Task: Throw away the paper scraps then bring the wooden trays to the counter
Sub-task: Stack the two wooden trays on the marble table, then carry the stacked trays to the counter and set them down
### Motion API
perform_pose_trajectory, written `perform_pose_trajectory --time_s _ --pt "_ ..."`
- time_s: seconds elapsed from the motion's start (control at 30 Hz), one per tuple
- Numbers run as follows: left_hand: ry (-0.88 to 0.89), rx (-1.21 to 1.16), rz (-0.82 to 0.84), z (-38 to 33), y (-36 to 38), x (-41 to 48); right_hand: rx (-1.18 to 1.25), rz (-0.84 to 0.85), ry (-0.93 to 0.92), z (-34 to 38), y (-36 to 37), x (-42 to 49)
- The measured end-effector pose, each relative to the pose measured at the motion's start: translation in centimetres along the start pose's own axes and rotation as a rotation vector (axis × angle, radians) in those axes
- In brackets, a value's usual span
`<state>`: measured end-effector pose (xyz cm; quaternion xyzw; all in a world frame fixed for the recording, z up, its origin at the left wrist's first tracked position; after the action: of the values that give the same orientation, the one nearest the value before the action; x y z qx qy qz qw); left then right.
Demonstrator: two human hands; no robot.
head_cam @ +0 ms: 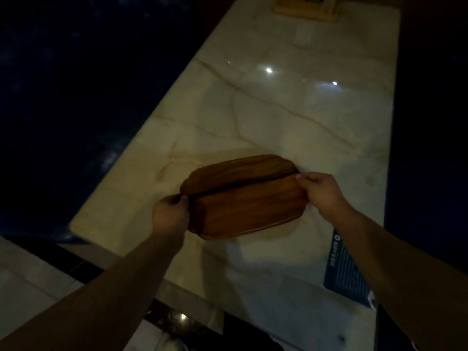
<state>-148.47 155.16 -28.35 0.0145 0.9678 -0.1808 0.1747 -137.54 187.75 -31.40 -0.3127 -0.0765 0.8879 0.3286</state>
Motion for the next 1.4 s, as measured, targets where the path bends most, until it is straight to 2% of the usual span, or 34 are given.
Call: perform_pose_trajectory --time_s 0.1,0.27,0.47,0.57,0.8,0.93,1.07,1.4 --pt "0.096 0.022 -0.095 -2.9 -6.0 0.0 0.028 0.032 -0.094 4.1 4.0 -2.8" --pt "0.172 -0.003 -0.251 -5.1 -18.9 -1.7 -0.018 0.179 -0.33 12.5 11.3 -10.1" --pt "0.191 -0.038 -0.411 -3.2 -35.0 -8.7 -0.199 0.344 -0.629 20.2 21.5 -22.8" --pt "0.208 -0.065 -0.524 -1.3 -43.5 -14.5 -0.245 0.442 -0.723 21.8 27.1 -30.7" --pt "0.179 -0.081 -0.81 4.0 -60.9 -29.7 -0.282 0.758 -0.805 20.5 40.3 -49.0" --pt "0.119 -0.088 -0.999 7.7 -68.1 -38.5 -0.276 0.913 -0.839 18.2 47.0 -59.4" --pt "0.059 -0.124 -1.2 13.2 -73.8 -47.1 -0.352 1.142 -0.913 15.0 53.2 -70.4" --pt "-0.137 -0.293 -1.666 24.5 -83.2 -60.6 -0.453 1.523 -0.976 6.1 66.3 -91.4"
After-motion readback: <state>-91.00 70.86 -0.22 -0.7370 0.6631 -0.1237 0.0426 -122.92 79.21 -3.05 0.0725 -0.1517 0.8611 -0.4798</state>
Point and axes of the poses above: each hand's wrist, its own x-axis towards the middle knuckle, its own y-axis out of the palm, z = x × y, the point moved 6 cm from there along x, towards the middle knuckle, and after that the axes turned 7 degrees about y, right-handed, at the moved point
